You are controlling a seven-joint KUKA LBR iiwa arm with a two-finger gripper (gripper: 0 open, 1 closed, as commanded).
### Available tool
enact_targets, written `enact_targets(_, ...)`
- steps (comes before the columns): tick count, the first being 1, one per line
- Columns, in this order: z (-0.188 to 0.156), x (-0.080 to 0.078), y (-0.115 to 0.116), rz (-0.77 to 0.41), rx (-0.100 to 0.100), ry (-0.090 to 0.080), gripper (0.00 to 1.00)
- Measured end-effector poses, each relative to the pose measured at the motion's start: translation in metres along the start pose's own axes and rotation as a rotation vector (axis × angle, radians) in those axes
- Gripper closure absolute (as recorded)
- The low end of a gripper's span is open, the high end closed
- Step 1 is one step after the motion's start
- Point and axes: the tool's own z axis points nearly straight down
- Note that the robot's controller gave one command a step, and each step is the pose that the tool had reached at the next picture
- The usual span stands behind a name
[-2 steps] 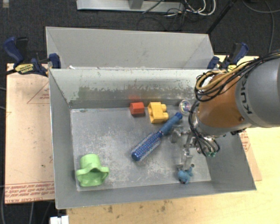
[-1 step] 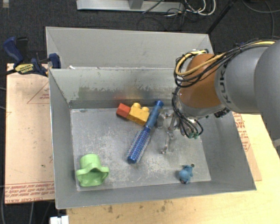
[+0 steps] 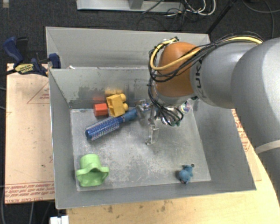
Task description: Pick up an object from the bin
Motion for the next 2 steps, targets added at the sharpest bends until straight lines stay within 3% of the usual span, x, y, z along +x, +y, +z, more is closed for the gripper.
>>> enact_targets(1, -0.0761, -0.0256, -0.0014, 0.245, 0.001, -0.003, 0.0)
enact_targets(2, -0.0734, -0.0241, -0.001, 0.244, 0.002, 0.002, 1.0)
